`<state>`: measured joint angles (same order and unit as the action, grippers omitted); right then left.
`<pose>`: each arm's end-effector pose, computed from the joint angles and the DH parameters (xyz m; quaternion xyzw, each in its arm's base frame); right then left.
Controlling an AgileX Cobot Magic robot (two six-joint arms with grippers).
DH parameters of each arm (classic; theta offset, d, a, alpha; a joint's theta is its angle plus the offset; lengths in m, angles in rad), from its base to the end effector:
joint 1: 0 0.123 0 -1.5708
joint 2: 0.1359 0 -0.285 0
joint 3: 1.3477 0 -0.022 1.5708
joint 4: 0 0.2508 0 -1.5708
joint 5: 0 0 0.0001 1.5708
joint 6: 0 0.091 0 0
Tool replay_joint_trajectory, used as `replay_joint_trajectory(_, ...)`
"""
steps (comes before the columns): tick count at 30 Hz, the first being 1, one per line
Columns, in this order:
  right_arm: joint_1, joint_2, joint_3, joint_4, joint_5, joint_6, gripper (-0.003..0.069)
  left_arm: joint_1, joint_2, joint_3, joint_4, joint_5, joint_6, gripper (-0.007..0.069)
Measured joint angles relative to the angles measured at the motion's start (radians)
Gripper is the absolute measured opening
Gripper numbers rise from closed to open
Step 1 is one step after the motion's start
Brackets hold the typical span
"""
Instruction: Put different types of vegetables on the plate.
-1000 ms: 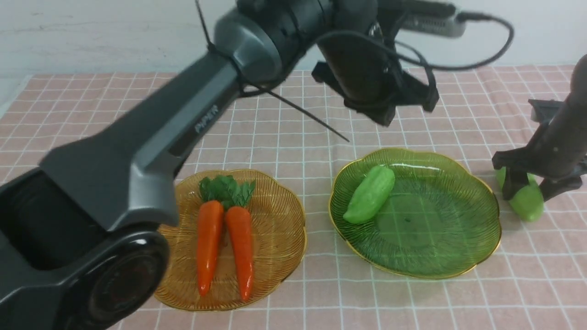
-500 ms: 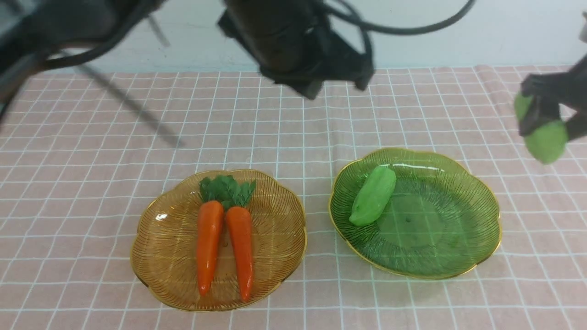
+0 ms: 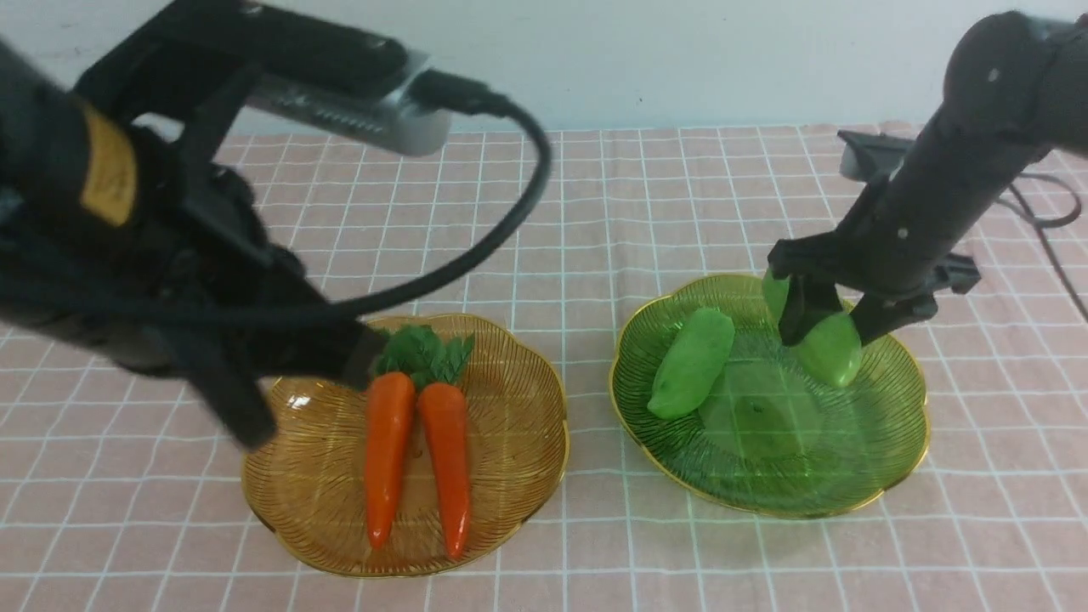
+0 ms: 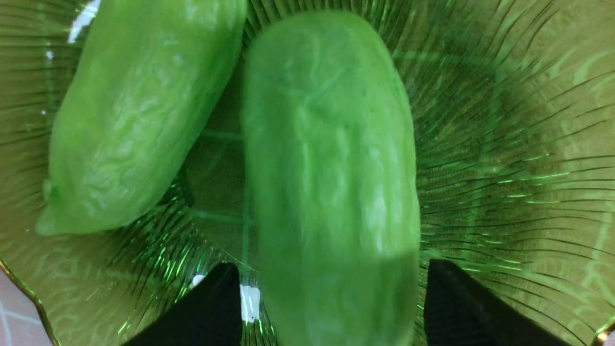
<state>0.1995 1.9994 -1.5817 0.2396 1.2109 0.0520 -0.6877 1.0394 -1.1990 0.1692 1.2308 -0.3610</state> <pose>0.3883 0.0991 0.2145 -0.0328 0.9930 0.1134 0.0004 0.1467 -0.1018 0.3940 0.1590 0.9405 -0.0712 0.2917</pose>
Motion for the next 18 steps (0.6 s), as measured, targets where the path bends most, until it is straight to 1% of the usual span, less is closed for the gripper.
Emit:
replay_joint_trajectory(6,0.002,-0.024,0.0,-0.004,0.009,-0.025,0.0472,0.0,-0.104,0.072,0.019,-0.009,-0.049,-0.0003)
replay_joint_trajectory(10,0.003,-0.105,0.0,-0.034,0.015,-0.033,0.0472,0.0,-0.157,0.104,0.038,-0.01,-0.088,-0.0003)
replay_joint_trajectory(15,0.004,-0.248,0.0,-0.053,0.018,-0.052,0.0446,0.0,-0.199,0.108,0.049,-0.012,-0.101,-0.0003)
replay_joint_trajectory(18,0.004,-0.374,0.0,-0.058,0.019,-0.052,0.0406,0.0,-0.212,0.108,0.052,-0.012,-0.102,-0.0003)
